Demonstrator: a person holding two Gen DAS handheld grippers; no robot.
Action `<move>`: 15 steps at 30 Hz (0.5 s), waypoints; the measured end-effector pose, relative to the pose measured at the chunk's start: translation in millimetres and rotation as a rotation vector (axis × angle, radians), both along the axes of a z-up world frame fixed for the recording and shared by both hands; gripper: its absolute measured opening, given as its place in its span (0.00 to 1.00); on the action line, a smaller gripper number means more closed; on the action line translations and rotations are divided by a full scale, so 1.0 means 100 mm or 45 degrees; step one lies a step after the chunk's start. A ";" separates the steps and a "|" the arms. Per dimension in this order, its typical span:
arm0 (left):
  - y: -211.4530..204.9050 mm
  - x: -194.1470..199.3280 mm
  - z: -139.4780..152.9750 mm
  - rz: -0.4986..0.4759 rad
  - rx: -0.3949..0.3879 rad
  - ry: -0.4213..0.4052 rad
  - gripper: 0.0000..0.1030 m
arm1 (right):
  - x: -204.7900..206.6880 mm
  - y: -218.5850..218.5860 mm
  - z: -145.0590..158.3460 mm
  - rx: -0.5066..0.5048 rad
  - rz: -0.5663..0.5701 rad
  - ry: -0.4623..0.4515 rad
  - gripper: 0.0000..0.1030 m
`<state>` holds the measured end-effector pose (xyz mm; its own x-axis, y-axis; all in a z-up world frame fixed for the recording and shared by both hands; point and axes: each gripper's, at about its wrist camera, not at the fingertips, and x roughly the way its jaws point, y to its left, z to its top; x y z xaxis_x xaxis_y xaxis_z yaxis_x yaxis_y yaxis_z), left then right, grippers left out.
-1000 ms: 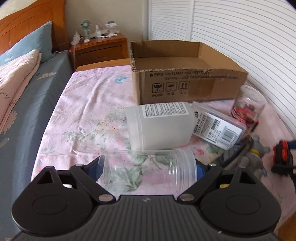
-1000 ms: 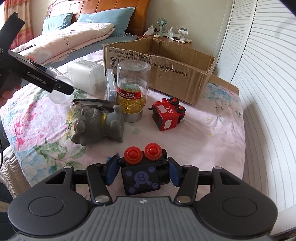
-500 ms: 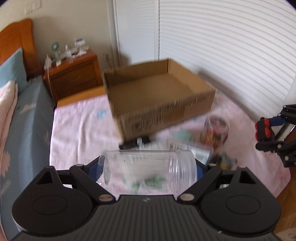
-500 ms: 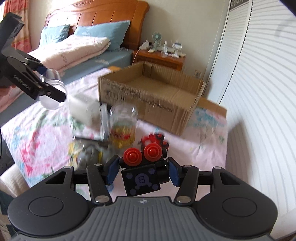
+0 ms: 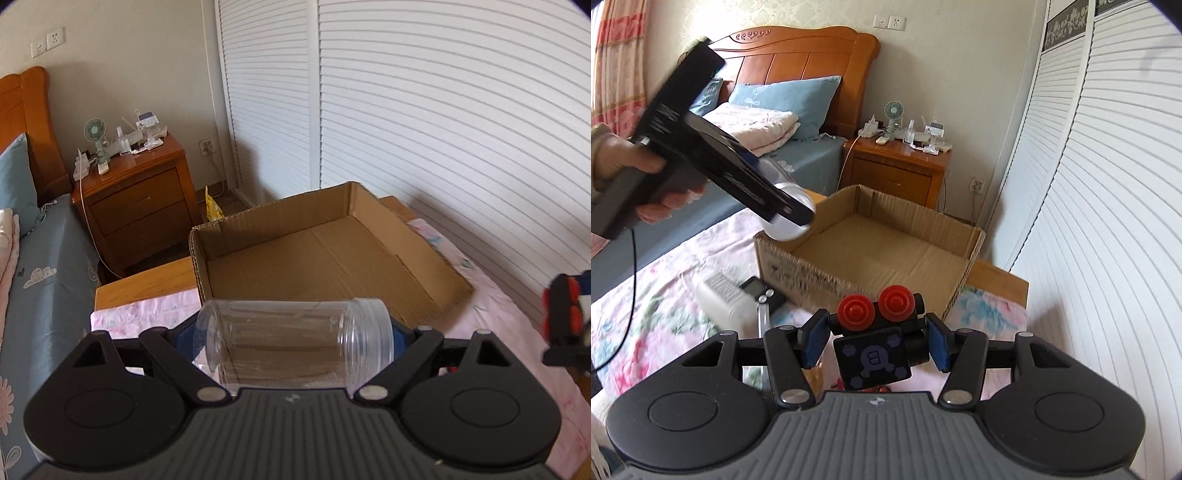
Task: Organize rigid objects
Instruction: 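Carry cup and cube into cardboard box and open both tools to release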
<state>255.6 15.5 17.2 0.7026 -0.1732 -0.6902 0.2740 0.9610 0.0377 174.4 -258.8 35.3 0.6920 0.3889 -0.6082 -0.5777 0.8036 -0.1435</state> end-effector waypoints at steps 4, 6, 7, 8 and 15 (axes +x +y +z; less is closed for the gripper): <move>0.00 0.19 -0.11 0.011 -0.023 0.029 0.88 | 0.12 0.07 0.02 -0.005 0.000 0.007 0.58; 0.00 0.25 -0.14 0.020 -0.031 0.033 0.91 | 0.17 0.10 0.01 -0.003 -0.004 0.012 0.58; 0.00 0.26 -0.15 0.018 -0.035 0.021 0.92 | 0.20 0.11 0.02 -0.003 -0.005 0.015 0.58; 0.00 0.26 -0.15 0.016 -0.036 0.005 0.92 | 0.22 0.13 0.01 -0.002 -0.006 0.021 0.58; 0.10 0.10 -0.14 0.014 -0.022 -0.025 0.93 | 0.34 0.26 -0.01 -0.008 -0.016 0.053 0.58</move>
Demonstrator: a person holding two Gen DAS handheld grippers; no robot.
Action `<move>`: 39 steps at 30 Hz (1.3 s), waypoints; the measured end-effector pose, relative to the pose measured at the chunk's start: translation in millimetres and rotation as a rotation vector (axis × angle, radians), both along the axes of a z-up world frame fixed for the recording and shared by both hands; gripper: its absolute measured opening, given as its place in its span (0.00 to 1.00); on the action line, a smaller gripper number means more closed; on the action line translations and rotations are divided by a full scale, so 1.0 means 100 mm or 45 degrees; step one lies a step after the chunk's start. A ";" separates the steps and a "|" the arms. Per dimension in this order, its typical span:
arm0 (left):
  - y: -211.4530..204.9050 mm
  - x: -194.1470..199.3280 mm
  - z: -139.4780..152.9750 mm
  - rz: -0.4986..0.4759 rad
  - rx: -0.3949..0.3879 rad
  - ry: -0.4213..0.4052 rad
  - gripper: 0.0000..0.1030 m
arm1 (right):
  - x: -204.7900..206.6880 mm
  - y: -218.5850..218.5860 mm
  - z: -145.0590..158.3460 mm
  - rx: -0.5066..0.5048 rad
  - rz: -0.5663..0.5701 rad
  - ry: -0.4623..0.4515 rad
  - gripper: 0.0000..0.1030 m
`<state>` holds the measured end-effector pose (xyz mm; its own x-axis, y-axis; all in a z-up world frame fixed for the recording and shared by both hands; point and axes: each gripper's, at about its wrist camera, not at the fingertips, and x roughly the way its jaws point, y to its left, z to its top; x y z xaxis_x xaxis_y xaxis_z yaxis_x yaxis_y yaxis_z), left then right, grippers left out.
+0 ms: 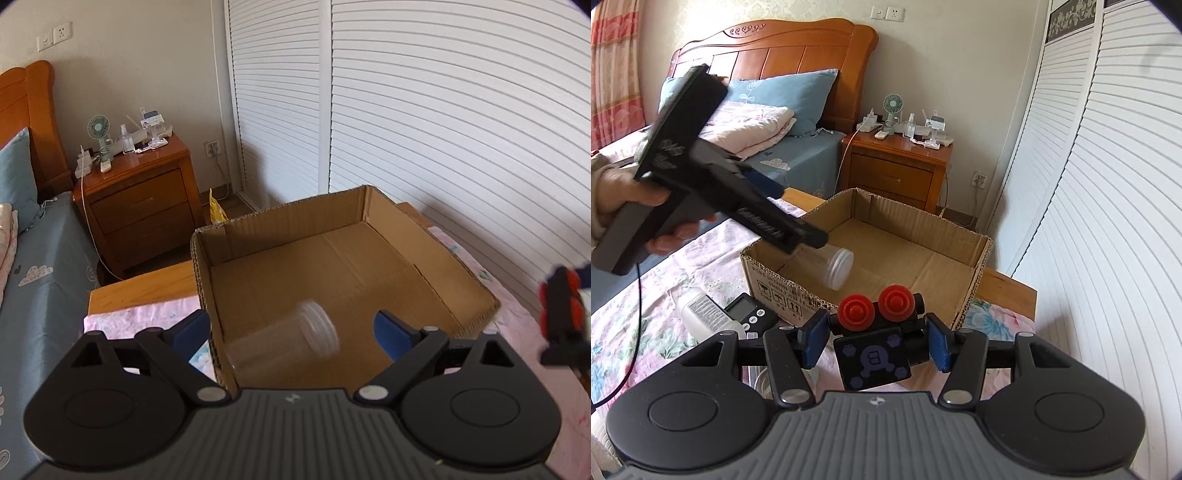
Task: Organize rigid objects
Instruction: 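Carry cup and cube into cardboard box and open both tools to release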
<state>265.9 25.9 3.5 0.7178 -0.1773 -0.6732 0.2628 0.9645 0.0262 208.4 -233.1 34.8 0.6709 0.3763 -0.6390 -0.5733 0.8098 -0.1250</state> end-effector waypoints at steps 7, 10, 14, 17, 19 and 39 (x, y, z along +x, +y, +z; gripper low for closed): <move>0.25 -0.42 0.02 0.010 -0.021 -0.017 0.95 | 0.19 0.15 0.00 0.007 -0.009 0.050 0.58; 0.35 -0.60 0.02 0.024 -0.011 -0.034 0.97 | 0.28 0.23 0.00 0.007 -0.025 0.075 0.58; 0.45 -0.83 -0.03 0.035 -0.009 -0.045 0.98 | 0.43 0.33 -0.02 -0.009 -0.057 0.111 0.58; 0.51 -0.95 -0.10 0.040 -0.038 -0.017 0.99 | 0.57 0.39 -0.04 -0.028 -0.089 0.141 0.58; 0.55 -0.99 -0.14 0.055 -0.050 0.003 0.99 | 0.67 0.44 -0.06 -0.042 -0.119 0.159 0.58; 0.63 -1.24 -0.27 0.042 -0.046 0.020 0.99 | 0.91 0.43 -0.10 -0.064 -0.334 0.179 0.98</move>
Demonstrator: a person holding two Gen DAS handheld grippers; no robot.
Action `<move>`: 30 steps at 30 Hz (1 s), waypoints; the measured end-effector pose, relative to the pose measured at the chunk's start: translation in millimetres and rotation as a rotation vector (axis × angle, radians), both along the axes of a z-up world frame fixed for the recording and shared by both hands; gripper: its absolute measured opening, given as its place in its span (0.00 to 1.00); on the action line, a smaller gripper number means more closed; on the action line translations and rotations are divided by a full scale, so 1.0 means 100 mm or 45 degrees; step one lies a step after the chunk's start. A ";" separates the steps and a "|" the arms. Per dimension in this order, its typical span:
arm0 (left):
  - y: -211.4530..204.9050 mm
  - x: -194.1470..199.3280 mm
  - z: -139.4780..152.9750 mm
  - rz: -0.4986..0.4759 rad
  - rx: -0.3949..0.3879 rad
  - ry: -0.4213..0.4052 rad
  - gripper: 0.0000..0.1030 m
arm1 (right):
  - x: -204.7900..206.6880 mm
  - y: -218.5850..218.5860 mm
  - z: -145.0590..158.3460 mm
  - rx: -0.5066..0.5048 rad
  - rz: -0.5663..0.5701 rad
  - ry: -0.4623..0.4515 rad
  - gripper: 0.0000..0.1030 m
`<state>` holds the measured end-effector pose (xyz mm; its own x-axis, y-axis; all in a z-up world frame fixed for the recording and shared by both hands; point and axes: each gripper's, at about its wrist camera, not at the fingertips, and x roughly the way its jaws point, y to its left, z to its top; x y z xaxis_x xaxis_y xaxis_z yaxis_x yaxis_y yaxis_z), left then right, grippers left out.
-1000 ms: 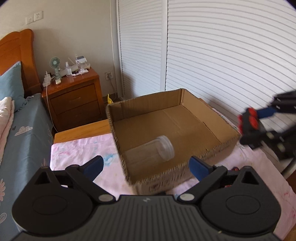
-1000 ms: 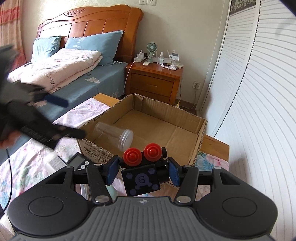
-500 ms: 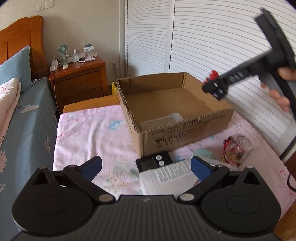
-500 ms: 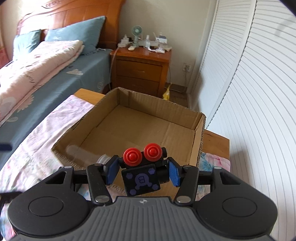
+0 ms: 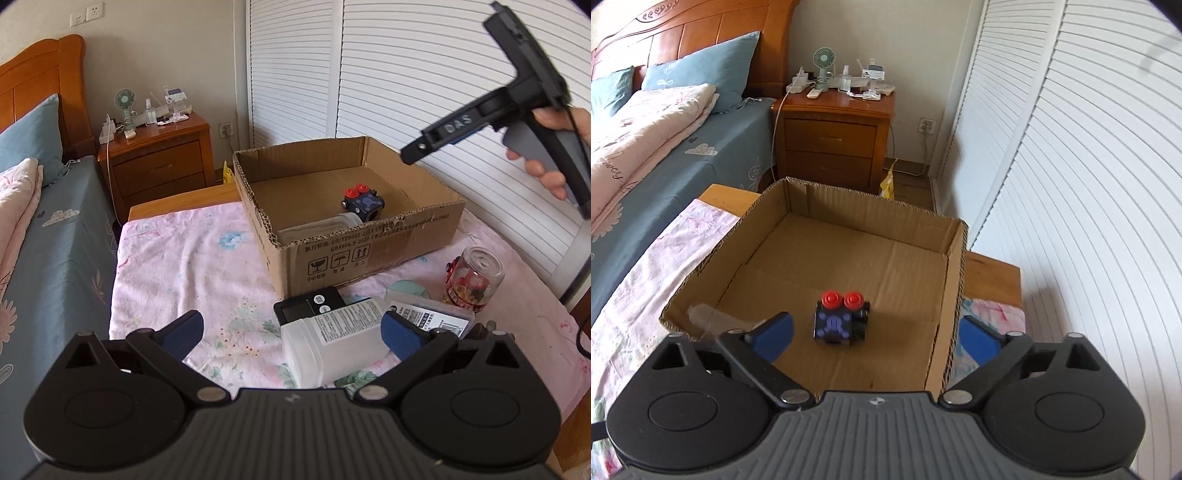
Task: Organize rigid objects
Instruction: 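Withdraw both tools from the box back over the remaining items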
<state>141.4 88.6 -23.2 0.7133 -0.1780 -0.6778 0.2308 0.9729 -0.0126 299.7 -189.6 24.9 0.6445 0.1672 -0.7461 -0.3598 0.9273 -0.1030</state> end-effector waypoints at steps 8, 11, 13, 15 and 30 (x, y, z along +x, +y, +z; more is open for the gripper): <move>-0.01 -0.08 0.00 0.040 -0.001 0.025 0.99 | -0.38 -0.16 -0.02 0.056 -0.082 0.014 1.00; -0.02 -0.11 -0.03 0.058 0.005 0.044 0.99 | -0.53 -0.25 -0.07 0.083 -0.133 0.019 1.00; -0.02 -0.14 -0.05 0.067 0.007 0.054 0.99 | -0.66 -0.30 -0.10 0.107 -0.157 0.015 1.00; -0.02 -0.16 -0.07 0.079 0.005 0.066 0.99 | -0.79 -0.35 -0.12 0.134 -0.180 0.003 1.00; -0.06 -0.23 -0.22 0.185 -0.056 0.104 0.99 | -1.22 -0.37 -0.46 0.100 -0.291 -0.026 1.00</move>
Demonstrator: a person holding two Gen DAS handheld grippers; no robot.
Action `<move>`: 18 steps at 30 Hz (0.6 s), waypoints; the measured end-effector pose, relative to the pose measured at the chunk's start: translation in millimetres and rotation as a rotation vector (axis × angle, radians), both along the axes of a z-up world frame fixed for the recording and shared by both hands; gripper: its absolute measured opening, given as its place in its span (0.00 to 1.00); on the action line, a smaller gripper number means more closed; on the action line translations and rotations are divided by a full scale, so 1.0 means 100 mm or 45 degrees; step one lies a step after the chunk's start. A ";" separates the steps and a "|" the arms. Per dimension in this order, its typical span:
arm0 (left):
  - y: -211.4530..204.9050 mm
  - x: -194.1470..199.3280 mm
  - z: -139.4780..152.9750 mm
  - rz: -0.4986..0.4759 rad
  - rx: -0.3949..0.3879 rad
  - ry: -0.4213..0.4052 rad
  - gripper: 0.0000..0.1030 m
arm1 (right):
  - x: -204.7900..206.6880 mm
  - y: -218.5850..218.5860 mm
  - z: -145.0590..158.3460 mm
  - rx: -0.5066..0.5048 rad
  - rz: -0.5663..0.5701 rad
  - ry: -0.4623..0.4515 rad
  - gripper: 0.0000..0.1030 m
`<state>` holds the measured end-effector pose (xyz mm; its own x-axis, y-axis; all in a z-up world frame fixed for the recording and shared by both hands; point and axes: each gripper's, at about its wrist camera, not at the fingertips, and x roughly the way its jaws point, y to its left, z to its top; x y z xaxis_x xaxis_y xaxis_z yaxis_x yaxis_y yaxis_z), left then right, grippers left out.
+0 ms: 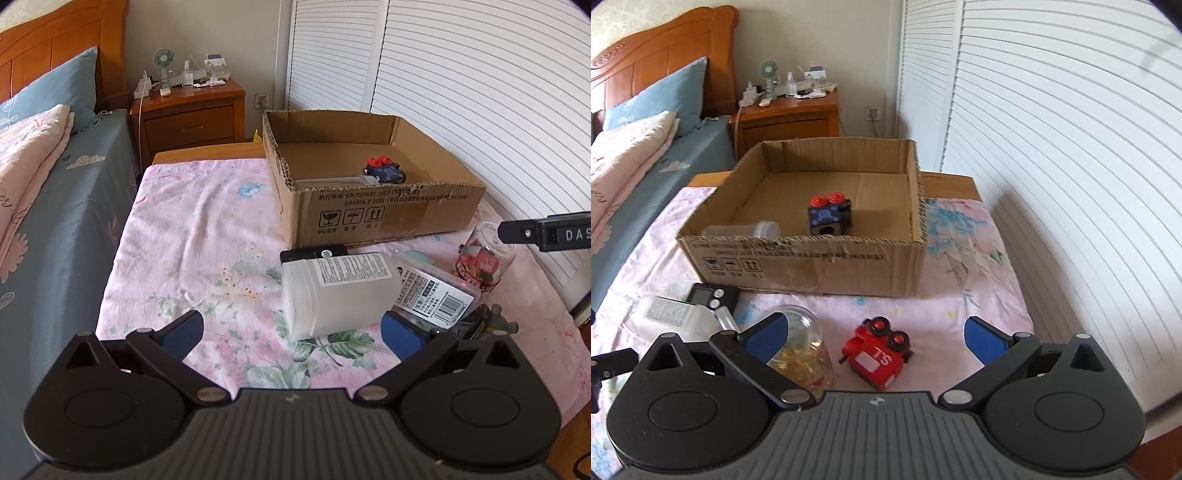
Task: Organize rigid objects
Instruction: 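Withdraw both tools from the box back over the remaining items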
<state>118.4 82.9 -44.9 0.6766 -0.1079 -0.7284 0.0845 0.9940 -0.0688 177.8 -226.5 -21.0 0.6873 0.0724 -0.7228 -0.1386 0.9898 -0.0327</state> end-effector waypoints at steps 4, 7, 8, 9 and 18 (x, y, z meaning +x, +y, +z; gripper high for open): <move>-0.03 -0.01 0.00 -0.007 0.000 0.000 0.99 | -0.02 -0.15 -0.03 0.054 -0.031 0.001 1.00; -0.06 0.01 0.01 0.006 0.012 -0.007 0.99 | -0.05 -0.28 -0.04 0.049 -0.077 -0.009 1.00; -0.06 0.01 0.02 0.010 0.013 -0.012 0.99 | -0.06 -0.33 -0.05 0.050 -0.093 -0.008 1.00; -0.06 0.02 0.02 0.013 0.013 -0.017 0.99 | -0.07 -0.39 -0.06 0.051 -0.113 -0.007 1.00; -0.18 0.08 -0.04 -0.032 -0.017 0.008 0.99 | -0.20 -0.83 -0.33 -0.013 -0.260 0.082 1.00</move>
<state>126.1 64.9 -49.1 0.6692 -0.1343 -0.7308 0.1086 0.9906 -0.0826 157.9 -309.0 -54.3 0.6393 -0.0710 -0.7657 0.0623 0.9972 -0.0404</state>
